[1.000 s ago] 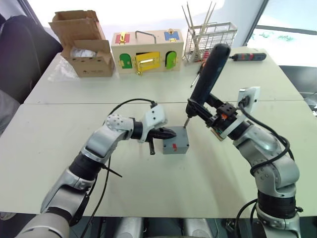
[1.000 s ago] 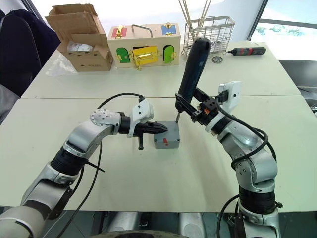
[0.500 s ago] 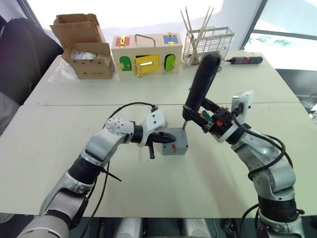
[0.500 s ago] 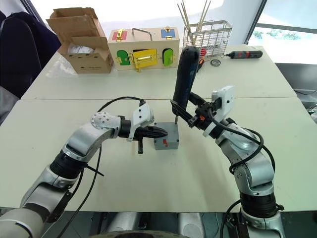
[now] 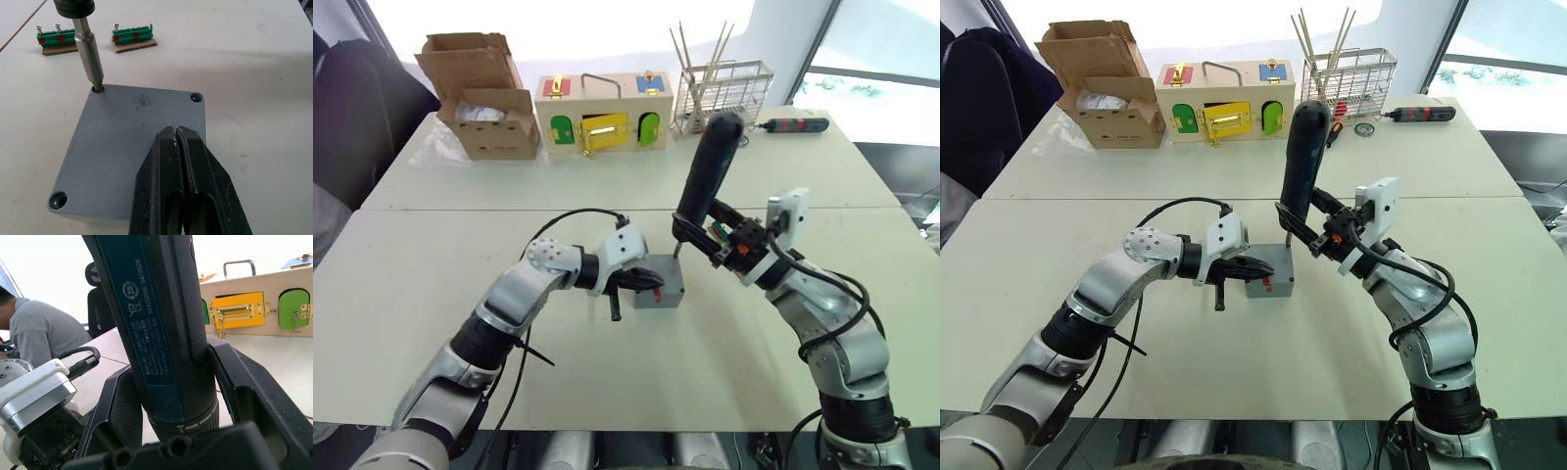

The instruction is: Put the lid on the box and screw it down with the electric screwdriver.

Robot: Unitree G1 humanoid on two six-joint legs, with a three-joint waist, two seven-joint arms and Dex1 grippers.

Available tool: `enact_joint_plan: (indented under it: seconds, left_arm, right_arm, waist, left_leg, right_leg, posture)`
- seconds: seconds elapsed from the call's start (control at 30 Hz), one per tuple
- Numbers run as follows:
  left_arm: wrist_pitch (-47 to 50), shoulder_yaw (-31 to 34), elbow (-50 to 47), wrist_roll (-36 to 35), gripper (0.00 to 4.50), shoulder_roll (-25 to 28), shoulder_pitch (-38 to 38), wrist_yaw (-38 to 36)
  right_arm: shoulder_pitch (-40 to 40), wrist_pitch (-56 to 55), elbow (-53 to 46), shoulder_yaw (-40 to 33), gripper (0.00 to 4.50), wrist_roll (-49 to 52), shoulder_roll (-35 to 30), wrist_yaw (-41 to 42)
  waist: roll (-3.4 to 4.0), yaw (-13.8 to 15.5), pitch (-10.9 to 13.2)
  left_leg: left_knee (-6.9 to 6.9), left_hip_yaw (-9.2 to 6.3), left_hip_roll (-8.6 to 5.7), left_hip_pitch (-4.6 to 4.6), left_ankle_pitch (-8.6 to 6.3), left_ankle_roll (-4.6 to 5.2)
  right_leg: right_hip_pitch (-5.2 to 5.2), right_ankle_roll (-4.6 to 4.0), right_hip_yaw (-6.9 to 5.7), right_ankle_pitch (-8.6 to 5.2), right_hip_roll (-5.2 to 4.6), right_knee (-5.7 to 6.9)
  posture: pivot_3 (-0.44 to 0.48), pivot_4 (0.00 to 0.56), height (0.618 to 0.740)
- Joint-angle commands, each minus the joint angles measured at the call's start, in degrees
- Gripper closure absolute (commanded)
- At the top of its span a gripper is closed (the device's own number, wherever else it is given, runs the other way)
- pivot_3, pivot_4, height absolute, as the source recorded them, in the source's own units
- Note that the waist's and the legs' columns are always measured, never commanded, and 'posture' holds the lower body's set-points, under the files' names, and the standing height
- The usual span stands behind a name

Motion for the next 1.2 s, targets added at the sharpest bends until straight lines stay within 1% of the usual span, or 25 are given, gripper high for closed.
enact_joint_plan:
  seconds: [0.03,0.37,0.5,0.77,0.97,1.2]
  left_arm:
    - [0.0,0.1,0.7,0.9,4.50,0.2,-0.1,0.7]
    - [-1.6,-0.6,1.7,2.4,4.50,0.6,0.3,1.1]
    - [-1.6,-0.5,1.9,2.5,4.50,0.3,0.2,1.4]
    - [-1.8,-0.6,2.3,2.8,4.50,0.2,0.3,1.9]
    - [-1.8,-0.7,2.6,2.9,4.50,0.0,0.1,2.0]
    - [-2.1,-1.1,3.3,3.0,4.50,-0.1,-0.4,1.7]
  right_arm:
    - [2.1,2.9,3.4,4.4,2.56,-0.4,0.2,1.5]
    - [0.8,3.1,4.5,4.5,2.56,-0.5,-0.6,2.2]
    - [1.0,2.8,5.4,4.7,2.56,-1.1,-0.5,2.2]
    - [2.0,1.6,6.6,3.2,2.56,-1.5,0.1,1.5]
    - [2.0,0.9,6.2,0.3,2.56,0.1,1.9,0.1]
    - [3.6,0.5,6.0,2.0,2.56,-1.1,1.8,0.3]
  waist:
    - [-0.01,0.1,0.0]
    - [-0.10,0.3,-0.2]
    - [-0.12,1.0,-0.3]
    - [-0.34,1.5,-0.4]
    - [-0.37,1.5,-0.5]
    - [-0.37,1.5,-0.5]
  left_leg:
    - [0.00,-0.01,0.00,0.00,0.00,0.00]
    - [-0.03,-0.04,0.00,0.00,-0.01,0.00]
    - [-0.03,-0.04,0.00,0.00,-0.01,0.00]
    - [-0.01,-0.10,-0.04,0.00,-0.01,0.00]
    - [-0.02,-0.13,-0.05,0.00,-0.01,0.00]
    - [-0.02,-0.16,-0.05,0.00,-0.01,0.00]
  right_leg:
    - [0.00,0.00,0.00,0.00,0.00,0.00]
    - [0.03,0.00,-0.02,0.00,0.00,-0.07]
    - [0.04,0.00,-0.03,0.00,0.00,-0.10]
    - [0.13,0.00,-0.03,0.00,-0.03,-0.18]
    - [0.14,0.00,-0.04,0.00,-0.03,-0.19]
    - [0.16,0.00,-0.06,0.00,-0.04,-0.20]
  posture:
    - [0.000,0.150,0.730]
    - [0.000,0.150,0.730]
    - [0.000,0.150,0.730]
    - [0.000,0.150,0.730]
    - [0.000,0.150,0.730]
    - [0.000,0.150,0.730]
